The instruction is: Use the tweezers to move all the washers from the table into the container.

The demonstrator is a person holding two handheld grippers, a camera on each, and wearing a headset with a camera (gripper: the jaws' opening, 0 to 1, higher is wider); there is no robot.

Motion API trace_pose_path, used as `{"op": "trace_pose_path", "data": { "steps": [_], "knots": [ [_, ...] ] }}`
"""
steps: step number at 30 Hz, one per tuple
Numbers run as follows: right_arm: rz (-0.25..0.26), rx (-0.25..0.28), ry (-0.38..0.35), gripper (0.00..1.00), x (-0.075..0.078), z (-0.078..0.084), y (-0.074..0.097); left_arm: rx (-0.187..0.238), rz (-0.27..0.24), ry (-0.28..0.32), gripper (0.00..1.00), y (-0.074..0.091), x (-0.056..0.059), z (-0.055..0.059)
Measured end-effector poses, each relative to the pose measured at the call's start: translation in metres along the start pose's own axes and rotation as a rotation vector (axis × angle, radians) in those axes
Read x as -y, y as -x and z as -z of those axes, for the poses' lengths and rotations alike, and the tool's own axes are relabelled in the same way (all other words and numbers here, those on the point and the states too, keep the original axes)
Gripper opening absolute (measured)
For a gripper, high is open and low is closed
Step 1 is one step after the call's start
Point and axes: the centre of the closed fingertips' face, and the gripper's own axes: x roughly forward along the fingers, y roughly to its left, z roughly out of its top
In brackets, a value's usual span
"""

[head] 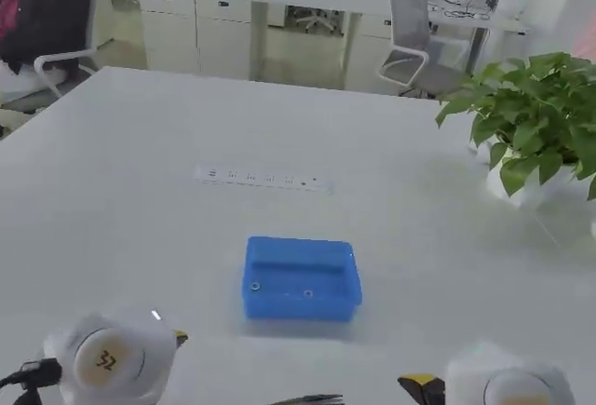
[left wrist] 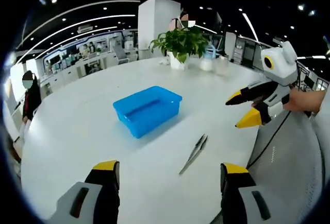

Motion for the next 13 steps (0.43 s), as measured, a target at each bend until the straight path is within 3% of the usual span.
{"op": "trace_pose_path", "data": {
  "steps": [4,7,13],
  "knots": [
    [0.013,0.019,-0.029,0.6,0.011,-0.002,0.005,0.036,-0.056,0.012,0.98,0.013,0.0,-0.009],
    [0.02,0.051,-0.046,0.66,0.013,-0.009,0.012,0.06,-0.122,0.026,0.99,0.02,-0.005,-0.015],
    [0.052,0.086,-0.046,0.76,0.023,-0.01,0.021,0.078,-0.189,0.071,0.99,0.028,-0.01,-0.018]
  ]
}}
